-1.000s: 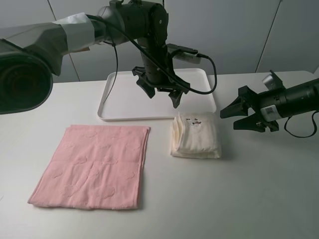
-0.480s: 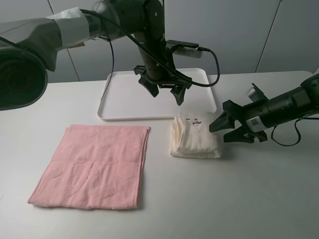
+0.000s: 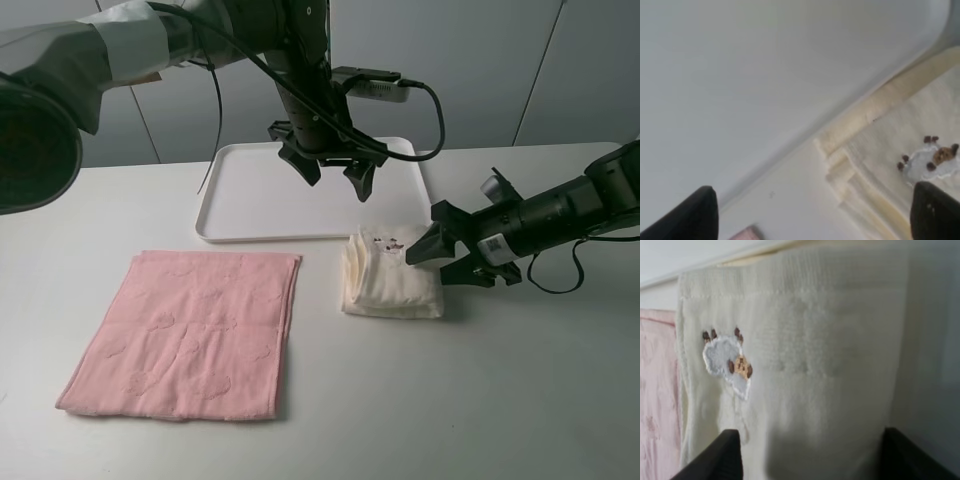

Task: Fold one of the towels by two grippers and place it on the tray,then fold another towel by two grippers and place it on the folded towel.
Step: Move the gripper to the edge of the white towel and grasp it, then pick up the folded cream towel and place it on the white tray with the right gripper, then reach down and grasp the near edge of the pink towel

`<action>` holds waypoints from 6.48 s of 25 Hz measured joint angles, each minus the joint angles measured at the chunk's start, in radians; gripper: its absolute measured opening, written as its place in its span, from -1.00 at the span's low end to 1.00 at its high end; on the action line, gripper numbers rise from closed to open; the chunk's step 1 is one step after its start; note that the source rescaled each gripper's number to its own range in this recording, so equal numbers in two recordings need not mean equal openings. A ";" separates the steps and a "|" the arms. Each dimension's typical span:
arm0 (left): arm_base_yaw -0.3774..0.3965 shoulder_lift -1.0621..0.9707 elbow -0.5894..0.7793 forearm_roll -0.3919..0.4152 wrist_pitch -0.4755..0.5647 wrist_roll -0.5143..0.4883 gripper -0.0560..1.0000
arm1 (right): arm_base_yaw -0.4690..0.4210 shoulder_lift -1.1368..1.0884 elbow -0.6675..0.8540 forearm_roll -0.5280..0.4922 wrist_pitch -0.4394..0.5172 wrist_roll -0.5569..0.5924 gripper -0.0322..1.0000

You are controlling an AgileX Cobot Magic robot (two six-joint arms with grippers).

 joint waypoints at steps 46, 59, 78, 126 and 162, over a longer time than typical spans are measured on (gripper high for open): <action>0.000 -0.107 0.140 0.045 0.000 0.102 0.97 | 0.056 0.045 -0.008 0.009 -0.039 -0.048 -0.78; 0.065 -0.281 0.380 0.073 -0.002 0.124 0.87 | 0.060 -0.127 -0.145 -0.139 0.061 0.102 -0.78; 0.274 -0.766 1.149 0.047 -0.246 0.156 0.78 | 0.091 0.001 -0.672 -0.343 0.219 0.577 -0.78; 0.279 -0.798 1.215 0.057 -0.325 0.173 0.79 | 0.207 0.476 -1.116 -0.422 0.124 0.574 0.59; 0.279 -1.060 1.370 0.277 -0.081 0.437 0.79 | 0.247 -0.481 -0.249 -0.657 0.148 0.252 0.60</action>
